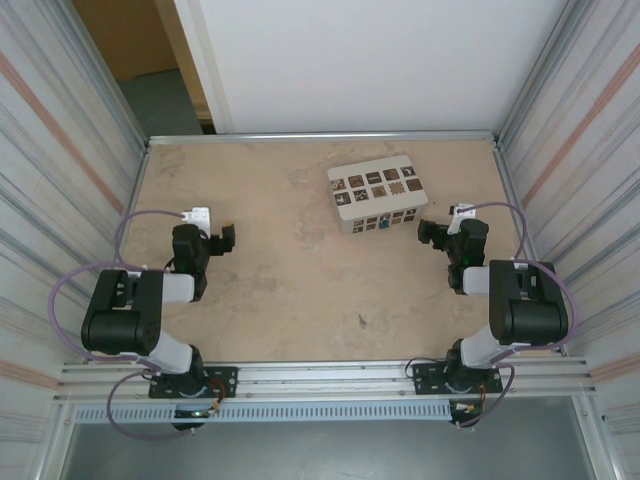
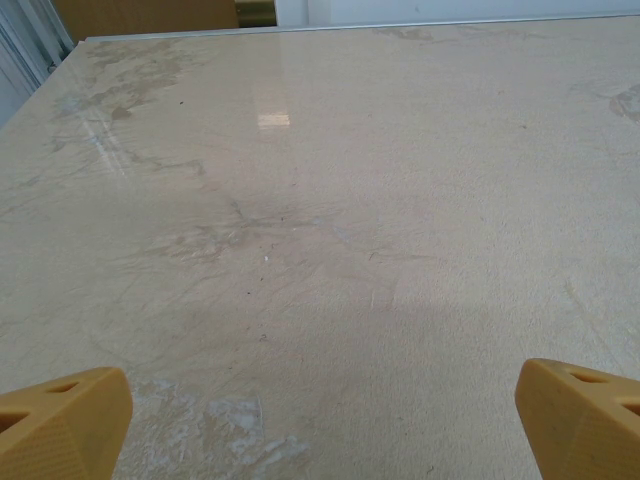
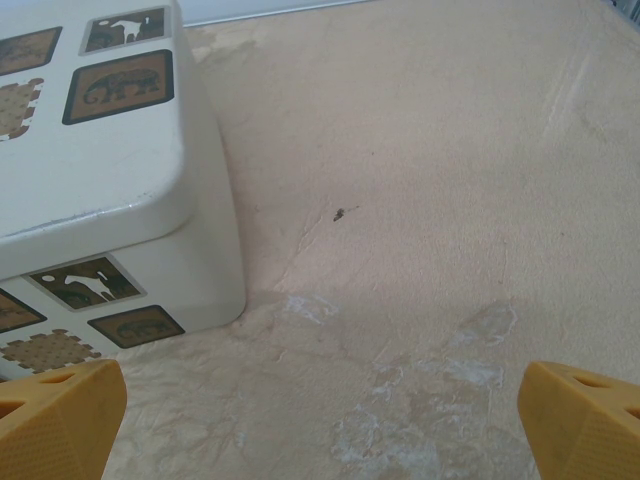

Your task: Unlock the padlock with the key

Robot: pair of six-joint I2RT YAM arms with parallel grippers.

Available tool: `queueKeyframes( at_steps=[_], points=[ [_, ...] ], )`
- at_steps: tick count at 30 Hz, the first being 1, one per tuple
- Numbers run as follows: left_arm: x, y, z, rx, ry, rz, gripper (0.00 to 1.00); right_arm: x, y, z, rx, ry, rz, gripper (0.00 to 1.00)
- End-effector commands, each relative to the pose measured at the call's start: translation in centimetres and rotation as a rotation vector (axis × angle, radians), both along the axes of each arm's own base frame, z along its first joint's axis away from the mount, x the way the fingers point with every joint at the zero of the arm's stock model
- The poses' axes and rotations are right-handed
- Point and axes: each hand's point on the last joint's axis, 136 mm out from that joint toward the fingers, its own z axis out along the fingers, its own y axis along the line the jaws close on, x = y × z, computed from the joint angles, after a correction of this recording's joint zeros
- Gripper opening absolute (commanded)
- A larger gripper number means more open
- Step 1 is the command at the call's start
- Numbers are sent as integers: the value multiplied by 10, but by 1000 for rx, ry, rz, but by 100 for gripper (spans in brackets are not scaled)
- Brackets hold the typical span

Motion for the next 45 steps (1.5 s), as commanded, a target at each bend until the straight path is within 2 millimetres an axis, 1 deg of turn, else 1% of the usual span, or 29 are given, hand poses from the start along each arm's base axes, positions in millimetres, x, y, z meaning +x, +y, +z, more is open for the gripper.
queueKeyframes(
  at_steps=[1,17,22,25,29,31,34,36,37,39,40,41,43,45],
  points=[
    [6,0,7,19,-19,-5,99,3,0,2,-16,-1,-1,99],
    [6,0,8,16,-21,-4,99,3,-1,2,-10,-1,0,99],
    [4,-1,9,12,-30,-14,99,2,-12,8,-11,-11,-72,99],
    [0,-6,21,34,-49,-30,99,-3,-14,18,-14,-20,-85,99],
    [-9,-15,54,77,-80,-52,99,-12,-16,39,-11,-40,-104,99],
    [-13,-18,69,72,-94,-49,99,-15,-17,48,0,-42,-116,99],
    [-19,-22,89,18,-88,-37,99,-20,-14,63,39,-31,-113,99],
    [-24,-24,99,-54,-63,-16,99,-23,-9,72,83,-10,-99,99],
    [-28,-22,101,-106,-33,12,99,-25,-7,75,120,14,-99,99],
    [-34,-21,99,-245,32,80,99,-27,-8,79,230,70,-125,99],
    [-36,-25,95,-314,71,83,99,-27,-11,79,297,108,-133,99],
    [-36,-32,93,-384,94,71,99,-27,-8,78,359,142,-118,99],
    [-35,-55,90,-497,127,-20,99,-21,-2,83,473,176,-61,99],
    [-34,-72,85,-585,157,-49,99,-14,5,85,521,202,-25,99]
  ],
)
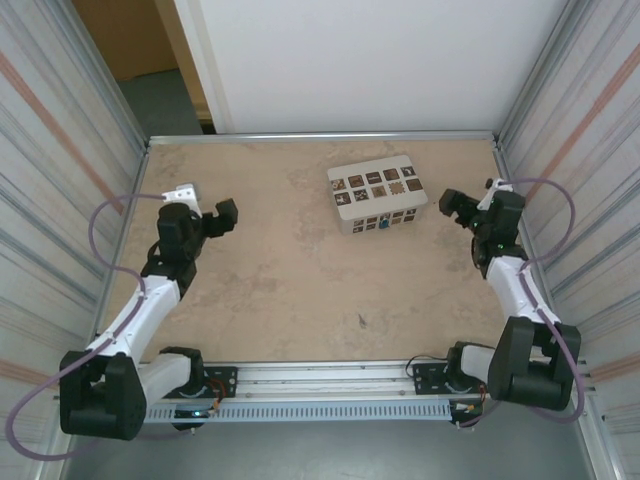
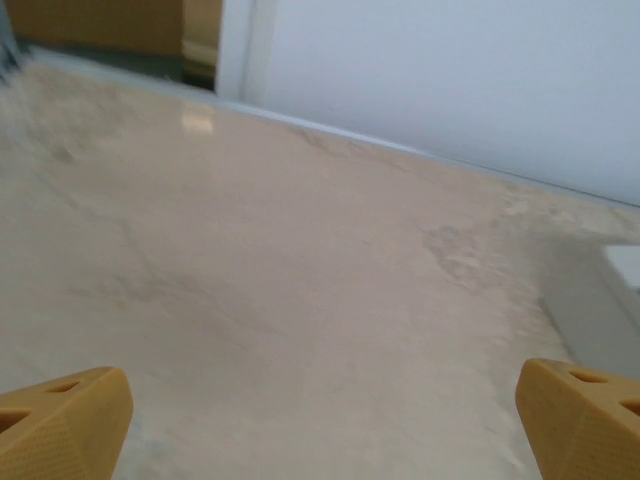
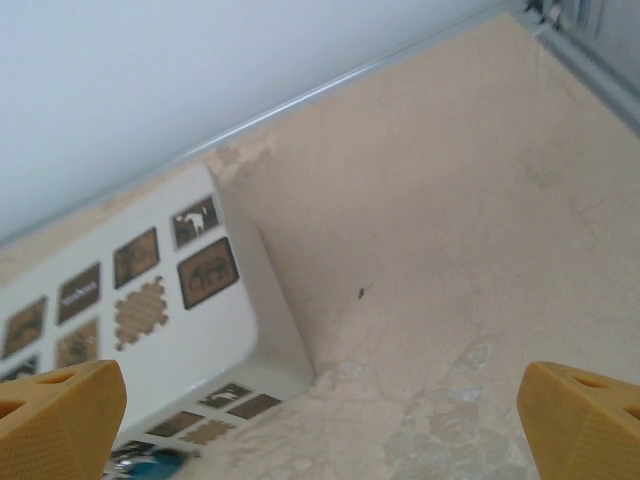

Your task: Unlock the padlock with the key

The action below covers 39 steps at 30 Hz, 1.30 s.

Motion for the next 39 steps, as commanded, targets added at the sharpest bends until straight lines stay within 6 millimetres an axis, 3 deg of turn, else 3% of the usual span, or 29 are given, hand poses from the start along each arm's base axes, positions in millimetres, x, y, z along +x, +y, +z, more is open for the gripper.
queueKeyframes(
  at_steps=[1,7,12,23,31,39],
  points=[
    [-8,-39,-28,-252,152,-76,99,-4,32,-21,239,154,115,99],
    [6,-116,-45,-277,249,-240,99,25,47,-34,376,230,194,99],
    [20,-177,-44,-278,265,-356,99,48,47,-50,403,271,194,99],
    [50,-274,-58,-423,327,-532,99,91,79,-71,425,317,306,99],
    [65,-312,-73,-491,389,-594,99,102,101,-83,406,355,361,99],
    [65,-321,-83,-515,429,-620,99,86,120,-77,421,361,428,99]
  ],
)
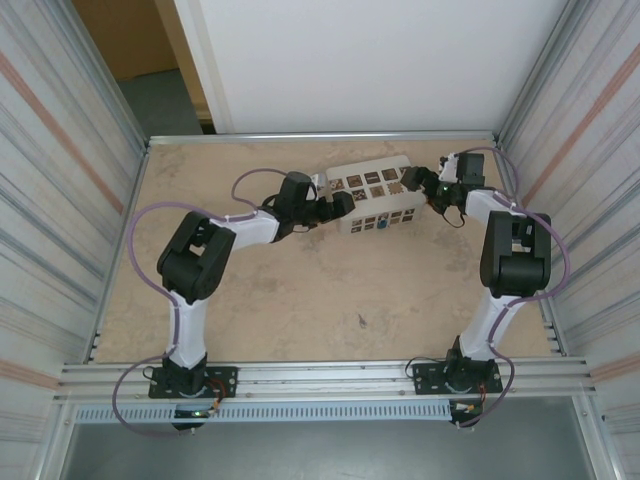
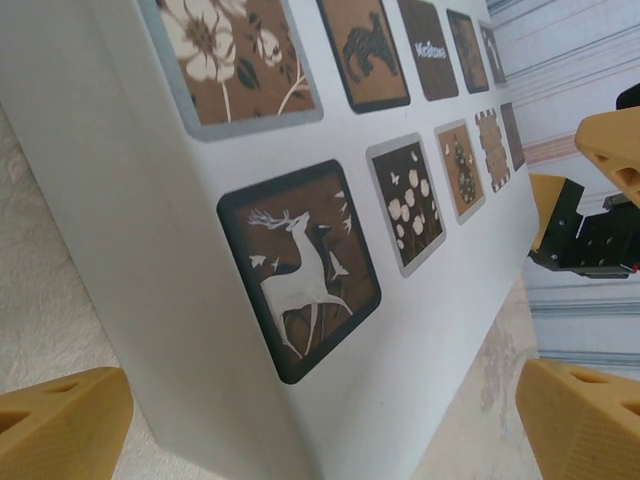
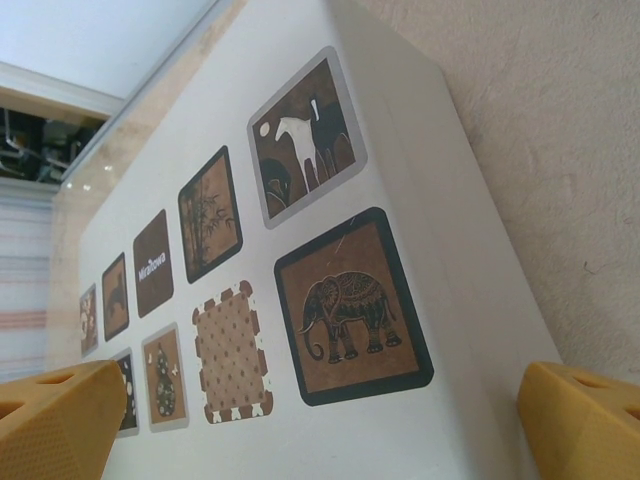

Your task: Unlock the padlock with the key

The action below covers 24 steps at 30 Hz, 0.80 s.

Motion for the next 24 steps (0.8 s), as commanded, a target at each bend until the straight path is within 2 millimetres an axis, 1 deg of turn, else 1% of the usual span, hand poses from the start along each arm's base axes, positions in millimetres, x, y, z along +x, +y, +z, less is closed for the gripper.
queueKeyframes(
  at_steps=[1,7,12,18,20,24],
  points=[
    [1,-10,14,-49,-12,-31,99,-18,21,4,33,14,76,99],
    [-3,-9,23,-57,-27,-43,99,-41,44,8,23,16,133,99],
    [-11,-3,34,-64,-40,-40,99,-58,63,14,26,11,174,99],
    [-27,16,40,-55,-41,-17,99,-87,91,21,30,12,243,99],
    [-33,24,41,-48,-39,-8,99,-97,99,21,32,17,259,99],
    [-41,45,40,-38,-34,30,99,-122,123,22,36,27,323,99]
  ],
)
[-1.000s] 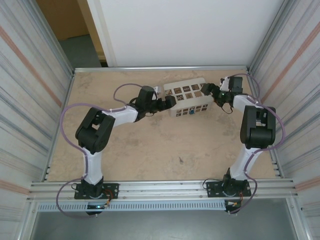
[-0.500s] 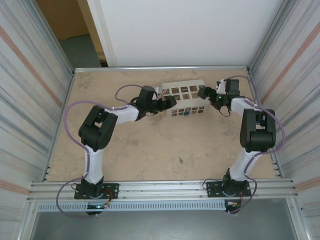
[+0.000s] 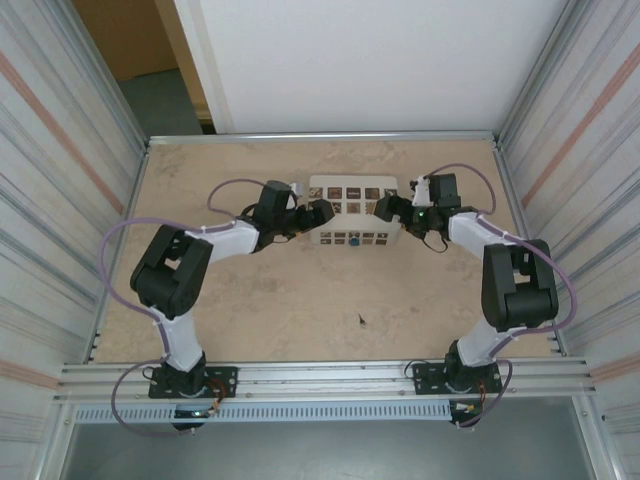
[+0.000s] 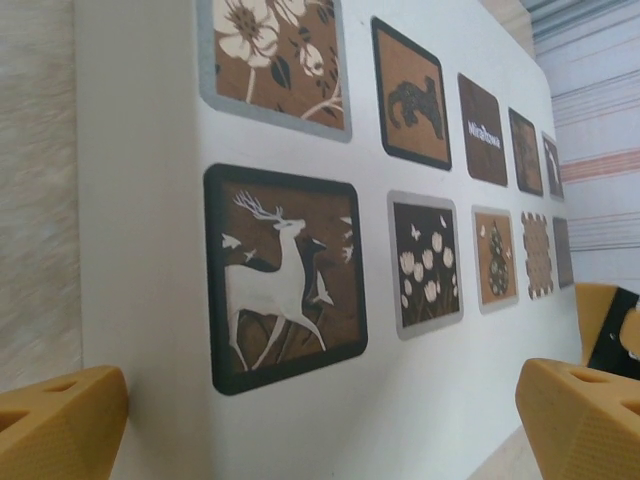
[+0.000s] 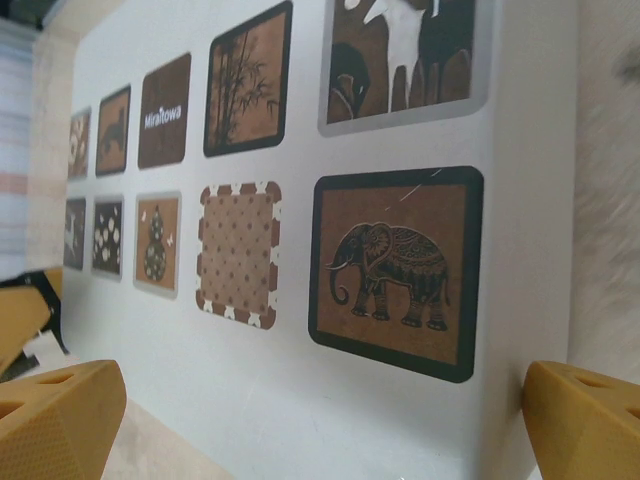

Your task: Unlock the padlock with the key

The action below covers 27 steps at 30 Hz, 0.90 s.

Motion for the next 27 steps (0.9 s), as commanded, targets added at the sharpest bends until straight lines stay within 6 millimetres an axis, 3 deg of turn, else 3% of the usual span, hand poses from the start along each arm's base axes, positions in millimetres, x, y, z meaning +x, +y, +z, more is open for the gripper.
queueKeyframes(
  at_steps=[1,6,11,20,27],
  points=[
    [-12,-10,42,-92,-81,-62,99,-32,47,26,99,-11,147,99],
    [-16,10,39,-82,-71,-22,99,-60,71,31,103,7,211,99],
    [-18,21,35,-66,-60,-1,99,-79,72,30,84,39,230,99],
    [-19,54,22,-8,-17,84,99,-89,43,8,-89,100,153,99],
    [-31,82,43,58,-65,112,99,-101,13,14,-235,109,81,99]
  ],
)
